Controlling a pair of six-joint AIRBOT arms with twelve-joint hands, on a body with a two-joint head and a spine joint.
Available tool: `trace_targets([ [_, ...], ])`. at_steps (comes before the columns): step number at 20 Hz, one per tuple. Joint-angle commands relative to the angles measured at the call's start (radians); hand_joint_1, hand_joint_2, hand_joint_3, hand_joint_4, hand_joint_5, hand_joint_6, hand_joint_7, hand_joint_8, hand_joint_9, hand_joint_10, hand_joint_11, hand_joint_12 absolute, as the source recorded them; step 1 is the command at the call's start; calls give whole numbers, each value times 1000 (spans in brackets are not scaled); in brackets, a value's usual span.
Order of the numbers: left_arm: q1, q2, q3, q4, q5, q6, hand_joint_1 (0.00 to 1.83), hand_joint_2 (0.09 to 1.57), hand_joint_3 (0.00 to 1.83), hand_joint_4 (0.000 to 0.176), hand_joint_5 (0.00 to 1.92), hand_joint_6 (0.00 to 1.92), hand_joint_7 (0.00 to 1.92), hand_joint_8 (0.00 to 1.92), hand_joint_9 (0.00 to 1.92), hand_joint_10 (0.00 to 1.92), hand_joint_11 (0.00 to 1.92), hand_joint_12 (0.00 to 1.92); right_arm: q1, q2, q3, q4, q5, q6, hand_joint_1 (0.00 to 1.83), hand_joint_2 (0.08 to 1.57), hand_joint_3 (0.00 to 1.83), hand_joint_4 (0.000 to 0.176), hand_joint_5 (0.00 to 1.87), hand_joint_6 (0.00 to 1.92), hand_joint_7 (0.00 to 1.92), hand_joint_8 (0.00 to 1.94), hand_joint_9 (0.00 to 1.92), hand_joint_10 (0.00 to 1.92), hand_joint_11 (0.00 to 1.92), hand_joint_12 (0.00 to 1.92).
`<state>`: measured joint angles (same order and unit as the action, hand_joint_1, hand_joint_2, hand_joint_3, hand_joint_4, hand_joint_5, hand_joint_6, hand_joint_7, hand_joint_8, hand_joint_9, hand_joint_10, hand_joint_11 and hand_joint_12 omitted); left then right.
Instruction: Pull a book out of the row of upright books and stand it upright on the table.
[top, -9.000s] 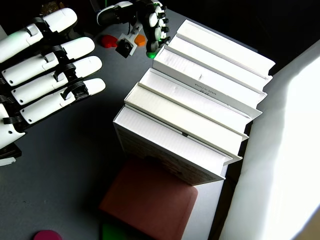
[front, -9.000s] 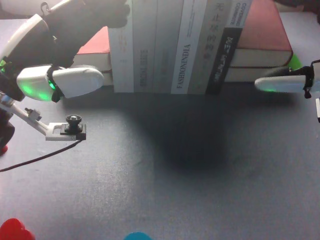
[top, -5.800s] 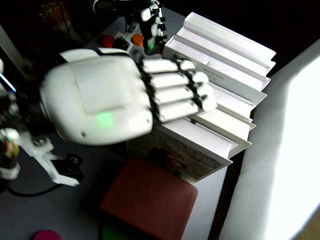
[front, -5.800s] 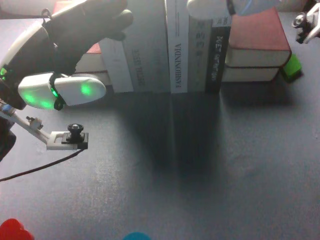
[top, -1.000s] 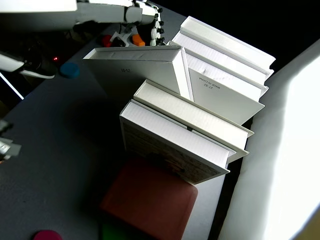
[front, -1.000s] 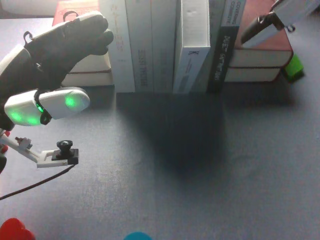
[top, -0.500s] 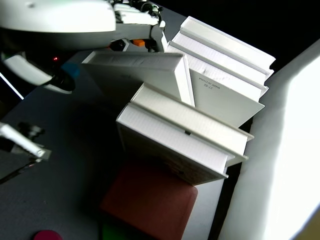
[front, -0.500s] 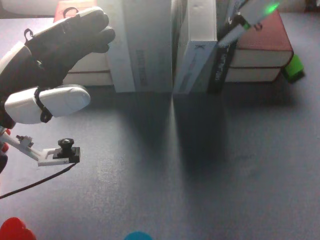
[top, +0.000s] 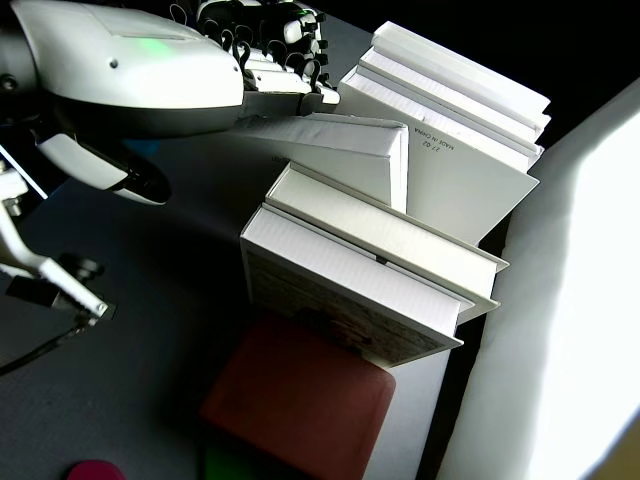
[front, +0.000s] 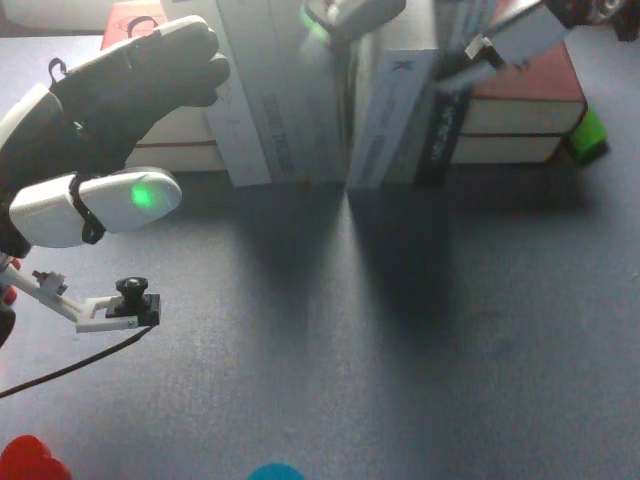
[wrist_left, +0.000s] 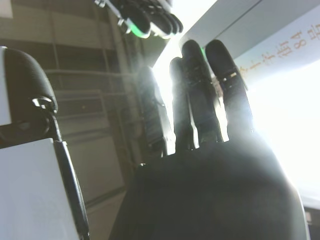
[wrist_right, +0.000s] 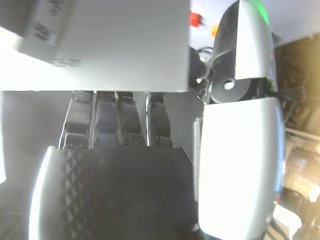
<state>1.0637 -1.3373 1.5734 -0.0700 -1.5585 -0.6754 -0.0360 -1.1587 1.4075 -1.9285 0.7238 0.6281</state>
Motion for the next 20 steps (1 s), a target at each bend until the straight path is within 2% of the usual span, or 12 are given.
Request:
trace_targets([
  [1, -9, 1, -4, -23, -113, -11, 1017, 847, 3, 58, 540, 1, 438, 2, 483, 4, 0, 1199, 7, 3, 0, 60, -11, 10, 1364, 1146, 1, 0, 962, 1010, 830, 1107, 858, 1372, 733, 1599],
  [2, -9, 1, -4, -23, -114, -11, 1014, 836, 0, 76, 551, 6, 445, 4, 495, 7, 0, 1213, 7, 4, 1, 79, -8, 10, 1220, 1215, 11, 0, 800, 1039, 814, 1535, 969, 1682, 980, 1883],
  [3, -9, 1, -4, -23, -114, -11, 1003, 840, 0, 70, 549, 5, 423, 0, 484, 2, 0, 1215, 7, 4, 2, 93, 0, 8, 1129, 1209, 4, 0, 803, 1215, 853, 1764, 1073, 1873, 1164, 1913],
  [4, -9, 1, -4, -23, -114, -11, 993, 838, 0, 76, 550, 5, 414, 0, 475, 0, 0, 1198, 7, 4, 2, 101, 6, 8, 1191, 1235, 3, 0, 768, 1090, 795, 1653, 994, 1866, 1064, 1919],
  [9, -4, -1, -6, -23, -115, -11, 1002, 838, 0, 68, 565, 12, 462, 10, 499, 8, 0, 1277, 7, 15, -7, 195, 43, -29, 1215, 1222, 0, 0, 784, 1035, 826, 1547, 876, 1761, 821, 1921],
  [10, -4, 0, -7, -23, -115, -11, 993, 844, 2, 78, 555, 9, 475, 11, 484, 0, 0, 1236, 6, 25, -10, 227, 68, -29, 1230, 1193, 0, 0, 854, 936, 859, 1469, 710, 1633, 484, 1921],
  [11, -1, 0, -9, -23, -114, -11, 1002, 846, 3, 68, 556, 9, 478, 12, 487, 2, 0, 1237, 0, 38, -20, 257, 93, -26, 1336, 1163, 0, 0, 888, 1073, 893, 1125, 792, 1425, 459, 1694],
  [12, 1, 0, -9, -24, -114, -11, 1014, 837, 0, 75, 563, 12, 475, 9, 488, 2, 0, 1235, -4, 52, -33, 279, 111, -24, 1354, 1164, 1, 0, 811, 1207, 831, 1091, 901, 1307, 593, 1555],
  [14, 4, 0, -11, -25, -112, -11, 1049, 821, 0, 77, 587, 23, 473, 6, 507, 9, 0, 1216, -14, 108, -95, 335, 159, -23, 1349, 1174, 1, 0, 868, 1178, 770, 1098, 854, 1347, 635, 1493],
  [16, 6, 1, -16, -26, -113, -11, 1046, 835, 0, 55, 573, 17, 459, 1, 508, 8, 0, 1201, -27, 155, -148, 384, 199, -23, 1340, 1194, 1, 0, 898, 1116, 684, 1184, 797, 1426, 628, 1494],
  [17, 10, 3, -20, -28, -114, -11, 1042, 837, 0, 52, 566, 14, 467, 4, 516, 11, 0, 1198, -40, 167, -163, 415, 212, -36, 1345, 1184, 0, 0, 884, 1165, 731, 1131, 827, 1382, 631, 1497],
  [20, 17, 5, -22, -34, -117, -11, 1050, 828, 0, 76, 562, 13, 489, 8, 510, 5, 0, 1228, -79, 174, -172, 507, 240, -82, 1344, 1184, 0, 0, 884, 1166, 730, 1132, 827, 1382, 631, 1499],
])
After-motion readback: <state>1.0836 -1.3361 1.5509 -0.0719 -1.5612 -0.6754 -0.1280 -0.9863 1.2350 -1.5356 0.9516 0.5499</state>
